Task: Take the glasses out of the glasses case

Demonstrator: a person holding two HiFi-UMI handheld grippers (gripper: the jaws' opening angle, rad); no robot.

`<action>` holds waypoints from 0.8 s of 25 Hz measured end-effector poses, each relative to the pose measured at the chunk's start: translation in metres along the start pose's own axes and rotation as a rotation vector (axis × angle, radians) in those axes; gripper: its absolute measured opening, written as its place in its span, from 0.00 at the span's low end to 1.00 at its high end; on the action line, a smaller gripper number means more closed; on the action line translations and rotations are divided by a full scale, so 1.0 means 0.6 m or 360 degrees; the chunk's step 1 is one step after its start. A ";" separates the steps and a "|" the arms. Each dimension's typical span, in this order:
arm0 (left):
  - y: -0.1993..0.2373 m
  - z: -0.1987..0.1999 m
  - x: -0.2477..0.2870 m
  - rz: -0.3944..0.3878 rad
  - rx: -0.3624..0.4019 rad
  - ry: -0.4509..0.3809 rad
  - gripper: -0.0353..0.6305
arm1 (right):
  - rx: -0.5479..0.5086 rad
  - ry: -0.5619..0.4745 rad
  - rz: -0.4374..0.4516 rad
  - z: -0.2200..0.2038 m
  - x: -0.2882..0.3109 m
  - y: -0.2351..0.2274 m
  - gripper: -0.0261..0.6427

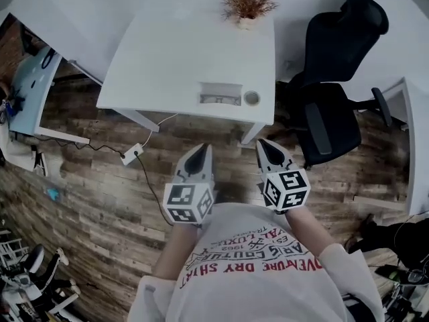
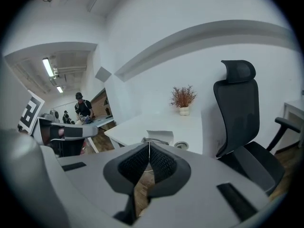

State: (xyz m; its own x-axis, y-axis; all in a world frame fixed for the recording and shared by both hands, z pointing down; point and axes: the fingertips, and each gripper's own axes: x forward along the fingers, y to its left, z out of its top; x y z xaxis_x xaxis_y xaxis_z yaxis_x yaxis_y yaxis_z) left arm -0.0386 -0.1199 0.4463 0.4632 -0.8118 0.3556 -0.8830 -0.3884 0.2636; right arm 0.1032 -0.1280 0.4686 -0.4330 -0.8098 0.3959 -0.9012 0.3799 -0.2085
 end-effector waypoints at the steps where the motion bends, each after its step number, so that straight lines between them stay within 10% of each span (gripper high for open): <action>1: 0.019 0.010 0.016 -0.0024 0.0006 0.0017 0.06 | 0.0017 0.0002 -0.0023 0.008 0.022 0.001 0.06; 20: 0.252 0.109 0.184 -0.0231 -0.0003 0.0193 0.06 | 0.0164 0.0170 -0.0193 0.077 0.282 0.037 0.06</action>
State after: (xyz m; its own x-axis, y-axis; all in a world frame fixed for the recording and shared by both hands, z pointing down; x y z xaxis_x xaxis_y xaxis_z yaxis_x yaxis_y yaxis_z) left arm -0.1260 -0.2967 0.4665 0.5914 -0.6889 0.4192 -0.8063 -0.4966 0.3214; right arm 0.0110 -0.2773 0.4899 -0.3257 -0.7929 0.5150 -0.9427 0.2303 -0.2416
